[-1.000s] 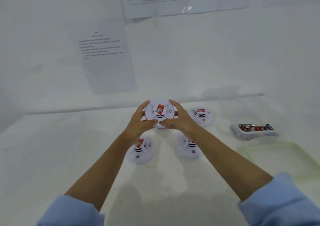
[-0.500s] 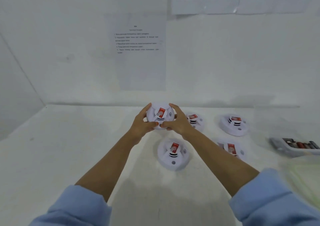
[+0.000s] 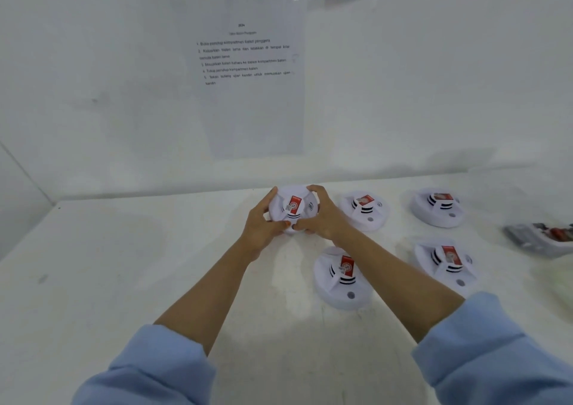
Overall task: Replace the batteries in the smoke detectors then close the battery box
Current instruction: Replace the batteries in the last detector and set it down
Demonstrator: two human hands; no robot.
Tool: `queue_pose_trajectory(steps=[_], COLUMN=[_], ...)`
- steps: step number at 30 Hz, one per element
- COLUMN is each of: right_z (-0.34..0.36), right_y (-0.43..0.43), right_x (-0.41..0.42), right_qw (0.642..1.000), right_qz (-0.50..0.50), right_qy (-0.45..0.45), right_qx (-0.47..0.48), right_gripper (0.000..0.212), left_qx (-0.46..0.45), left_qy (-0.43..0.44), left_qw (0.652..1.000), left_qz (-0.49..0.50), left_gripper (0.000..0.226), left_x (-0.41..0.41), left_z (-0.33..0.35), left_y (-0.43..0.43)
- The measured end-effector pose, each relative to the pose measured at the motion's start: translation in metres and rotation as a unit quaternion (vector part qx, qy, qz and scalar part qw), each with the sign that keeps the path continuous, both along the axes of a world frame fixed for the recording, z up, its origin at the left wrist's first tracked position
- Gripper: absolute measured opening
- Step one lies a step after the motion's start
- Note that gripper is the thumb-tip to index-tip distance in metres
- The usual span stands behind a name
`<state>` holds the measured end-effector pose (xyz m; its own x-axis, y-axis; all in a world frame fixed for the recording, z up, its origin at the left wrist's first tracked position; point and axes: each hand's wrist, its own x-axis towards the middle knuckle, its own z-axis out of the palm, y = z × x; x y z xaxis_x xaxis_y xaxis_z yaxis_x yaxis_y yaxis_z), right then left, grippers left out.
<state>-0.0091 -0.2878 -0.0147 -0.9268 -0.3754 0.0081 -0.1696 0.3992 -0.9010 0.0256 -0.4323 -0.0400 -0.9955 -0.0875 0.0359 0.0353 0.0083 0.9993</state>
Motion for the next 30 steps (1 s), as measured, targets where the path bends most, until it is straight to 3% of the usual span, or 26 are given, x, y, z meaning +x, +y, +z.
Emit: queue_pose_trajectory(steps=[2,5,8,15,26,30], right_z=[0.002,-0.004,-0.008,-0.007,-0.011,-0.014], right_y=[0.0,0.002,0.002,0.003,0.002,0.007], right_x=[-0.001,-0.005,-0.008,-0.007,-0.01,-0.013], right_qw=[1.0,1.0,0.999,0.997,0.998,0.997], right_qz=[0.006,0.003,0.006,0.013,0.018,0.042], right_qy=[-0.01,-0.019,-0.049,-0.074,-0.04,-0.047], right_qx=[-0.001,0.002,-0.015,-0.035,-0.033,-0.042], right_gripper=[0.028,0.066,0.077,0.08,0.075,0.083], left_qx=[0.002,0.007,0.005,-0.014,-0.031,-0.043], left_qy=[0.003,0.006,0.01,0.019,0.011,0.018], left_qw=[1.0,1.0,1.0,1.0,0.999,0.999], left_qz=[0.002,0.006,0.013,0.017,0.015,0.001], left_gripper=[0.076,0.076,0.075,0.074,0.076,0.073], left_x=[0.001,0.0,0.001,-0.002,-0.006,-0.003], left_z=[-0.001,-0.003,-0.005,-0.01,-0.014,-0.013], left_y=[0.0,0.001,0.002,0.001,-0.003,-0.004])
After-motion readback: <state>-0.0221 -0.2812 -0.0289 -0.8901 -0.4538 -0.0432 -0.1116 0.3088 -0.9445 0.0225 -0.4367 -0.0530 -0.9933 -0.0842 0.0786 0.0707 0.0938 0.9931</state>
